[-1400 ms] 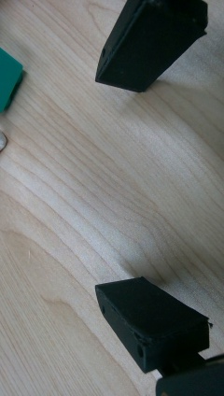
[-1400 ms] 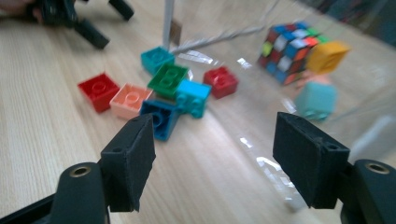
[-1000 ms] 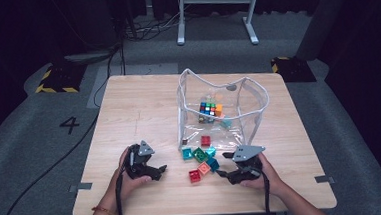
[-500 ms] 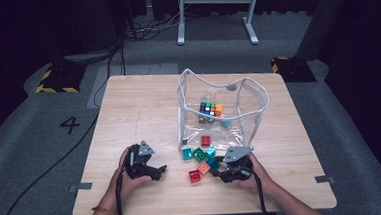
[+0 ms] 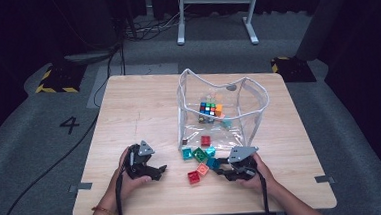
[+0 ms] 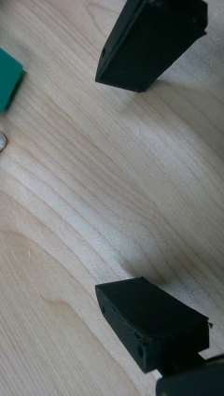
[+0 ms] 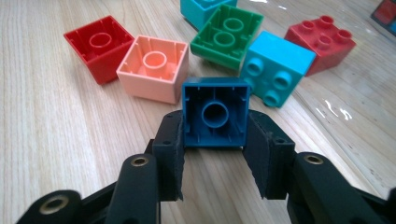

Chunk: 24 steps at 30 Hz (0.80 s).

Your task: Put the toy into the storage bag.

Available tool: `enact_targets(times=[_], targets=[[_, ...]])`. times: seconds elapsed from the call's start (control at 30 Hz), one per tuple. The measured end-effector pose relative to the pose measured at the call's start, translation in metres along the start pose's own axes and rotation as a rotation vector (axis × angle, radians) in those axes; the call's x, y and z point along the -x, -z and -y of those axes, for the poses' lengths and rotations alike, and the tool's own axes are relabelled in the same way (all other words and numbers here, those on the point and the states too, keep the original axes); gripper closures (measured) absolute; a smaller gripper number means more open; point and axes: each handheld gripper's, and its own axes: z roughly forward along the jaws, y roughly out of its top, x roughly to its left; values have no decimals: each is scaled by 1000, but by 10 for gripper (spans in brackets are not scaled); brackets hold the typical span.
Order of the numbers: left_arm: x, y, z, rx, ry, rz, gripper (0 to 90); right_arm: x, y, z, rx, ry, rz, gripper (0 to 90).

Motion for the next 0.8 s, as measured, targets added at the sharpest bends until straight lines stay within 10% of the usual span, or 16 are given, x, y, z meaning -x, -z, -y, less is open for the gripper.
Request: enact_targets(times=[0.43,0.8], targets=[[0,0,0,1,1,0,31,3,-2,2,4,-28,-16,429],[0,0,0,0,0,0,31,4,4,1,4,-49,1,588]])
